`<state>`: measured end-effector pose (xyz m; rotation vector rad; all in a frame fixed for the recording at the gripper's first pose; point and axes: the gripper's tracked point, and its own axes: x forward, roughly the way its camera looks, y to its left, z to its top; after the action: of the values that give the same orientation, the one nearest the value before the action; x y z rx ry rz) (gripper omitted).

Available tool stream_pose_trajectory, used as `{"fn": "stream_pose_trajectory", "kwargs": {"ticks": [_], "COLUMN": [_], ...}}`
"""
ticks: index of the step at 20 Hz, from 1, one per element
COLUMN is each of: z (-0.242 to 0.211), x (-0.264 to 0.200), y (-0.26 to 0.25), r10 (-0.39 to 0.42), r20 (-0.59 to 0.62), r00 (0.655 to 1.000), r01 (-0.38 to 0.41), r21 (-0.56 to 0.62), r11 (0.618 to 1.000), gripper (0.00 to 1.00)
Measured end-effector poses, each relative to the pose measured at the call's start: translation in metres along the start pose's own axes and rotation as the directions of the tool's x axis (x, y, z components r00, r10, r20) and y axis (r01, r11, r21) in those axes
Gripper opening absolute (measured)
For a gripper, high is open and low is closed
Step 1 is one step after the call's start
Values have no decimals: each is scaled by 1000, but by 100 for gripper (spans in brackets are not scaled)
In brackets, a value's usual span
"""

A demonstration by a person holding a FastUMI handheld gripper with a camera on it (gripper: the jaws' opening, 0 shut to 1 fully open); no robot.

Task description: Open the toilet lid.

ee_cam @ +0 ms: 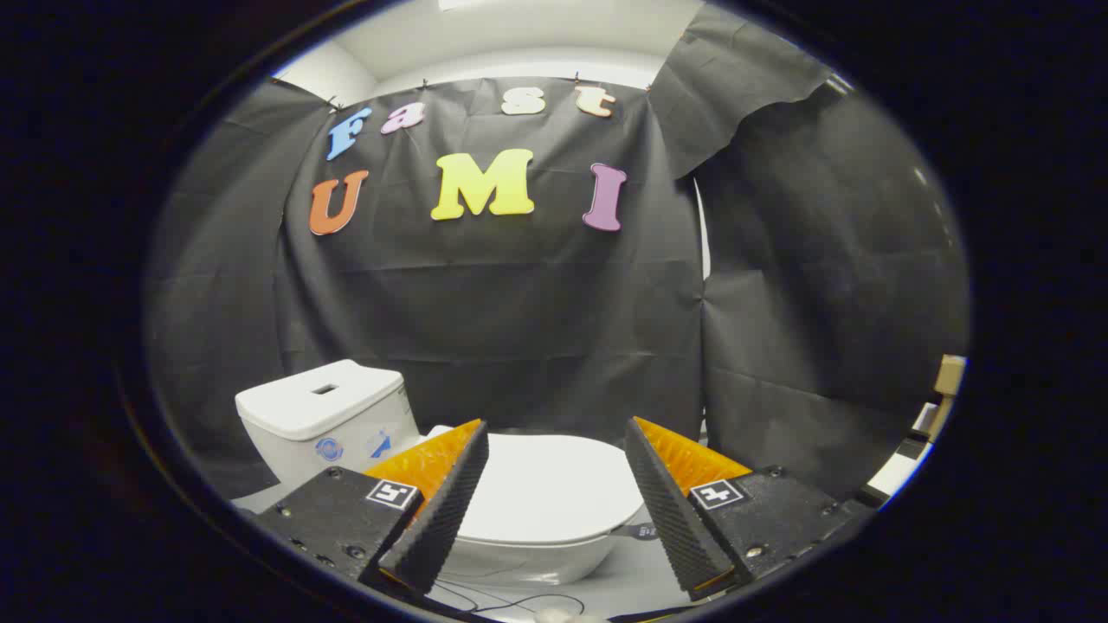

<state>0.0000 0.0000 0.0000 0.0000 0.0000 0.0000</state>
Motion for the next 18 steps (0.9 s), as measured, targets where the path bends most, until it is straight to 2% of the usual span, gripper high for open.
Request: {"fn": "stream_pose_trajectory", "kwargs": {"ticks": [18], "z": [13], "x": [15], "y": [3], "r10": [22], "r20": [13], "r00": [1000], "r01": [-22], "r21": [-20], "r11": [1000], "gripper": [99]}}
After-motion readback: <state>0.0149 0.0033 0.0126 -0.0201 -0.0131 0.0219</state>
